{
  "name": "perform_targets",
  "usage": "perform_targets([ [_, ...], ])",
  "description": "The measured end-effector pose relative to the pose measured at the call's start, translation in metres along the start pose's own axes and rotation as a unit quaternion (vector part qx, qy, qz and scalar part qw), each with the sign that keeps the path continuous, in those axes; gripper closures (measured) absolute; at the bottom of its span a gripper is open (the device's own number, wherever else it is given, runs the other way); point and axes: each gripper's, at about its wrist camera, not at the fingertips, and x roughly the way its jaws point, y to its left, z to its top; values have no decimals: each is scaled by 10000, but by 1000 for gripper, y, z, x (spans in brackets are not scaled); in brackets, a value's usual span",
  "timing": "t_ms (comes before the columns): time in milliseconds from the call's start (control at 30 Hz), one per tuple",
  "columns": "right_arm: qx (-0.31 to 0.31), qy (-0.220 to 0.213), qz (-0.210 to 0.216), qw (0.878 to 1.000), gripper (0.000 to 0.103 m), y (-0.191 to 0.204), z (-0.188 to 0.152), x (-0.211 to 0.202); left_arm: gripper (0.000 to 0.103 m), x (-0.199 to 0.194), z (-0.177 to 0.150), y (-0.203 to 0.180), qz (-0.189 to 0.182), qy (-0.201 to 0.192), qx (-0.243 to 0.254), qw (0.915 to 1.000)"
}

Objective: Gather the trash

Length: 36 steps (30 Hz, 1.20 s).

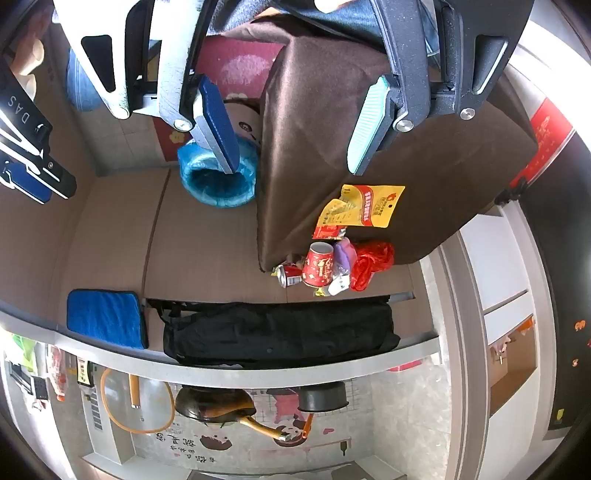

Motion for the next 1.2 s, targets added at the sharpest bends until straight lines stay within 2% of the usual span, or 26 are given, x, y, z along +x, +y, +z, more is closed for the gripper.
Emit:
perform_targets([
  [1200,38,-33,23,10000,63,0,-1,0,42,0,0,0,-11,-15,-21,10000],
])
